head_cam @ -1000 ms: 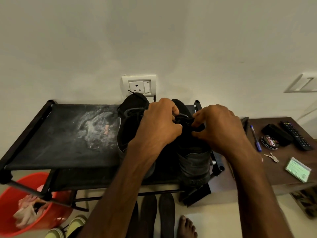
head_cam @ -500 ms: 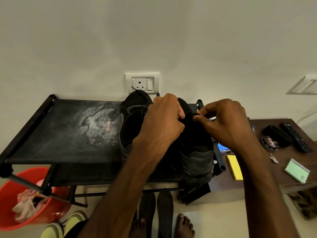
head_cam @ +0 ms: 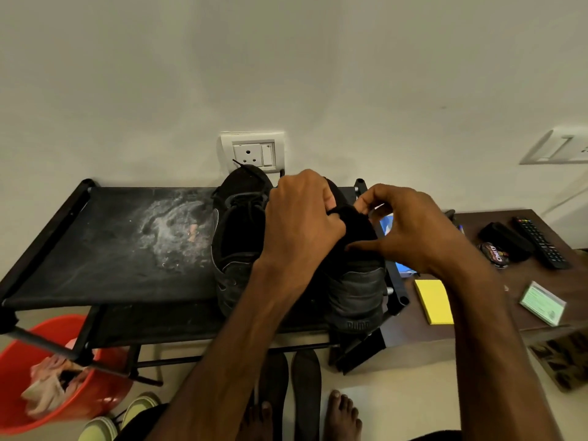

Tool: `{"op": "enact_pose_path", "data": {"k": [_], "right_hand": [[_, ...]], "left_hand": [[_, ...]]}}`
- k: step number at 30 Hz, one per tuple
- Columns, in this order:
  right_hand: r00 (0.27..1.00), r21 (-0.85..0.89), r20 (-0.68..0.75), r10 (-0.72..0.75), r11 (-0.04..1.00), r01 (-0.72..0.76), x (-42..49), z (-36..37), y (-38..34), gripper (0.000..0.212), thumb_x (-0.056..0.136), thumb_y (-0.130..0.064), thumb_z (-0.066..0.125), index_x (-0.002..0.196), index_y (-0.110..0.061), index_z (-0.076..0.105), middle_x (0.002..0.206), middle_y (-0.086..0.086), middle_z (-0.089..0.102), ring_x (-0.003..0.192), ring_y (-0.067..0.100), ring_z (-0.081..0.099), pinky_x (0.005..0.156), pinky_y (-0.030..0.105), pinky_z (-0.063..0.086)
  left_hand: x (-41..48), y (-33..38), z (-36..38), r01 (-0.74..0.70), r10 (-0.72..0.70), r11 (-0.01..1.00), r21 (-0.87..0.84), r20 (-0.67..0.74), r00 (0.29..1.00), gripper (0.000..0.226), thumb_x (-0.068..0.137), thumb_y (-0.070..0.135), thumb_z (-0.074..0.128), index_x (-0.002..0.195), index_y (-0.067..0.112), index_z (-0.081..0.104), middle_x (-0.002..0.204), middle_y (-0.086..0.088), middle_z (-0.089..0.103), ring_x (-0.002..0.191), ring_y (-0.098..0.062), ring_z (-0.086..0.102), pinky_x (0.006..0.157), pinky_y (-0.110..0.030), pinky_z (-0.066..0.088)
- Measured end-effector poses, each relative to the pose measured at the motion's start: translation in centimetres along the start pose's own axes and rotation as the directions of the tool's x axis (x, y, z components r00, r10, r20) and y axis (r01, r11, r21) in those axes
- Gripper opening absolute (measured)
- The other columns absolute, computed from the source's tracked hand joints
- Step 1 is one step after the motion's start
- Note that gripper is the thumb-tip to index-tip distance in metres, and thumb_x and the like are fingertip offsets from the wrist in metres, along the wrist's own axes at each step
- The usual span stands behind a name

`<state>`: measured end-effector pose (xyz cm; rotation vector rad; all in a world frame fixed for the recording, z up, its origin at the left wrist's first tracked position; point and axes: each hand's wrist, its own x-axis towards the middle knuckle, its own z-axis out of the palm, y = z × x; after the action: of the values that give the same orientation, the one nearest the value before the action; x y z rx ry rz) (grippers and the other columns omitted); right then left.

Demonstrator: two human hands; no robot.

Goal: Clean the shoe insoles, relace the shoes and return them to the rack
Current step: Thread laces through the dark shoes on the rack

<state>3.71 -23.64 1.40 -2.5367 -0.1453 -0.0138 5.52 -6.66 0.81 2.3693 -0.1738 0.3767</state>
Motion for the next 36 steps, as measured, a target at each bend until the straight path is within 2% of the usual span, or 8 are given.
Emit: {"op": "enact_pose_path", "data": {"k": [9,14,18,24,28,31,34,36], "right_hand": [[0.966,-0.027,-0.228,-0.126,0.992,0.123,0.3,0.4,0.6,0.023,0.074,-0.013,0.085,0.083,-0.028,0.071,0.081,-0.011,0.071,0.076,0.009,0.067,0.075,0.042,0.059],[0.976,-0.023,-0.175,-0.127,0.992,0.125,0.3,0.7,1.3,0.02,0.084,-0.022,0.083,0.087,-0.028,0.064,0.071,0.0,0.074,0.07,0.018,0.071,0.069,0.043,0.059],[0.976,-0.01,-0.178,-0.122,0.992,0.122,0.7,1.0,1.4,0.016,0.093,-0.021,0.074,0.094,-0.023,0.058,0.056,-0.003,0.068,0.052,0.014,0.06,0.056,0.029,0.05],[0.981,0.108,-0.183,-0.058,0.991,0.079,0.9,1.2,1.7,0.012,0.097,-0.017,0.069,0.1,-0.016,0.058,0.053,-0.001,0.067,0.048,0.009,0.063,0.048,0.016,0.045],[0.979,0.106,-0.198,-0.041,0.992,0.063,0.6,0.9,1.8,0.025,0.088,-0.031,0.08,0.106,-0.025,0.063,0.067,-0.005,0.072,0.06,0.007,0.069,0.056,0.02,0.055],[0.975,-0.079,-0.192,-0.112,0.992,0.098,0.6,0.9,1.5,0.033,0.074,-0.039,0.089,0.098,-0.036,0.066,0.091,-0.013,0.069,0.079,0.007,0.063,0.069,0.031,0.054],[0.945,-0.002,-0.283,-0.166,0.985,0.173,0.8,1.4,1.1,0.019,0.076,-0.026,0.088,0.082,-0.03,0.071,0.084,-0.011,0.067,0.08,0.009,0.062,0.068,0.037,0.055],[0.934,0.042,-0.317,-0.165,0.981,0.187,0.9,1.5,1.1,0.018,0.08,-0.02,0.086,0.075,-0.029,0.07,0.077,-0.013,0.069,0.075,0.005,0.065,0.066,0.03,0.056]], "left_hand": [[0.6,-1.4,-0.4,-0.045,0.046,0.995,-0.089,0.012,0.999,0.016,0.072,0.016,0.089,0.073,0.021,0.073,0.069,0.01,0.068,0.062,-0.005,0.067,0.07,-0.026,0.062],[0.5,-1.3,-0.5,-0.071,0.076,0.994,-0.082,0.054,0.996,0.02,0.072,0.012,0.089,0.07,0.02,0.071,0.066,0.012,0.065,0.064,-0.008,0.066,0.07,-0.032,0.062],[0.7,-1.4,-0.4,-0.08,0.089,0.994,-0.081,0.104,0.991,0.021,0.075,0.01,0.087,0.072,0.02,0.069,0.07,0.011,0.066,0.063,-0.007,0.065,0.068,-0.03,0.061],[0.7,-1.6,0.2,-0.083,0.095,0.992,-0.093,0.137,0.986,0.021,0.079,0.016,0.084,0.077,0.022,0.064,0.075,0.009,0.068,0.073,-0.011,0.068,0.076,-0.038,0.061],[0.8,-1.9,0.8,-0.078,0.085,0.994,-0.073,0.095,0.992,0.023,0.082,0.022,0.082,0.08,0.025,0.059,0.081,0.007,0.067,0.077,-0.017,0.067,0.075,-0.041,0.06],[0.8,-2.1,0.6,-0.098,0.104,0.993,-0.064,0.095,0.99,0.021,0.083,0.021,0.08,0.082,0.026,0.059,0.081,0.007,0.066,0.077,-0.017,0.067,0.074,-0.04,0.06],[0.9,-2.2,0.2,-0.106,0.115,0.991,-0.084,0.104,0.988,0.018,0.084,0.021,0.079,0.084,0.025,0.062,0.079,0.01,0.067,0.077,-0.013,0.067,0.075,-0.039,0.06],[0.8,-1.9,0.1,-0.107,0.114,0.991,-0.075,0.103,0.988,0.016,0.085,0.023,0.079,0.086,0.025,0.063,0.081,0.009,0.068,0.078,-0.013,0.067,0.077,-0.039,0.06]]}}
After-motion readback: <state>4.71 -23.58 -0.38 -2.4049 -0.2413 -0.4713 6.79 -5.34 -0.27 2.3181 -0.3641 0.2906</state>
